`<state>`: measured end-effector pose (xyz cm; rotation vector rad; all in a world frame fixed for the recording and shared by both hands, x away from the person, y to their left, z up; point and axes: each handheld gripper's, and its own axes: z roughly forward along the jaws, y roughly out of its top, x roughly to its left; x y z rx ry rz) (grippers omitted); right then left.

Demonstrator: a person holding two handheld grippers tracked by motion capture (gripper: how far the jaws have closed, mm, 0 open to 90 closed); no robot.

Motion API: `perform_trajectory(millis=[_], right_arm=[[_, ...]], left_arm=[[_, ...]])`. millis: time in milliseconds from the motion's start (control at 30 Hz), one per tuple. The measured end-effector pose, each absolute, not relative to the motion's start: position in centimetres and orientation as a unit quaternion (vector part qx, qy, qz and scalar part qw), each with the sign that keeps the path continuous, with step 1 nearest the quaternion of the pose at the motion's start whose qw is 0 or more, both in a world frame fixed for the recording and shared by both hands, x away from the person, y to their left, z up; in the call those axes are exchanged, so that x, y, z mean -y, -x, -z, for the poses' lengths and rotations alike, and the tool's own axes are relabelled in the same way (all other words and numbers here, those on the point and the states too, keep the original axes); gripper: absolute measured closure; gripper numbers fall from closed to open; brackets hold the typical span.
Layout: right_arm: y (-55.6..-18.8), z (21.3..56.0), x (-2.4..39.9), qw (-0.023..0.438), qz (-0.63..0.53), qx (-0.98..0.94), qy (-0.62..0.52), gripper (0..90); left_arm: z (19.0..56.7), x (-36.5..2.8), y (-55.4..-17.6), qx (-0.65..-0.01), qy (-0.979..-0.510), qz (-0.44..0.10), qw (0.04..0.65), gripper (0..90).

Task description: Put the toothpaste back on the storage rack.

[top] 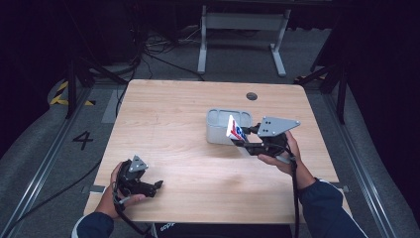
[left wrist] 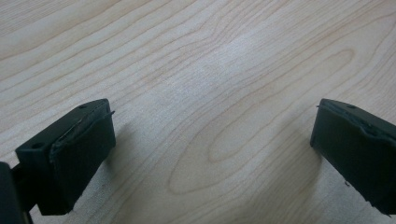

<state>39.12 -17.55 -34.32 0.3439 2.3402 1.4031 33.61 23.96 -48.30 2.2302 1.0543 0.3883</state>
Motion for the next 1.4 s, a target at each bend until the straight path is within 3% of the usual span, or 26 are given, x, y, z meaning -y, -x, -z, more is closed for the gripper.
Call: perform_trajectory(millis=[1400], right_arm=[[-44.0, 32.5, 14.7, 0.233, -0.547, -0.778, -0.2, 60.4]], left_arm=[[48.3, -24.0, -33.6, -0.4, -0.848, -0.147, 0.315, 0.5]])
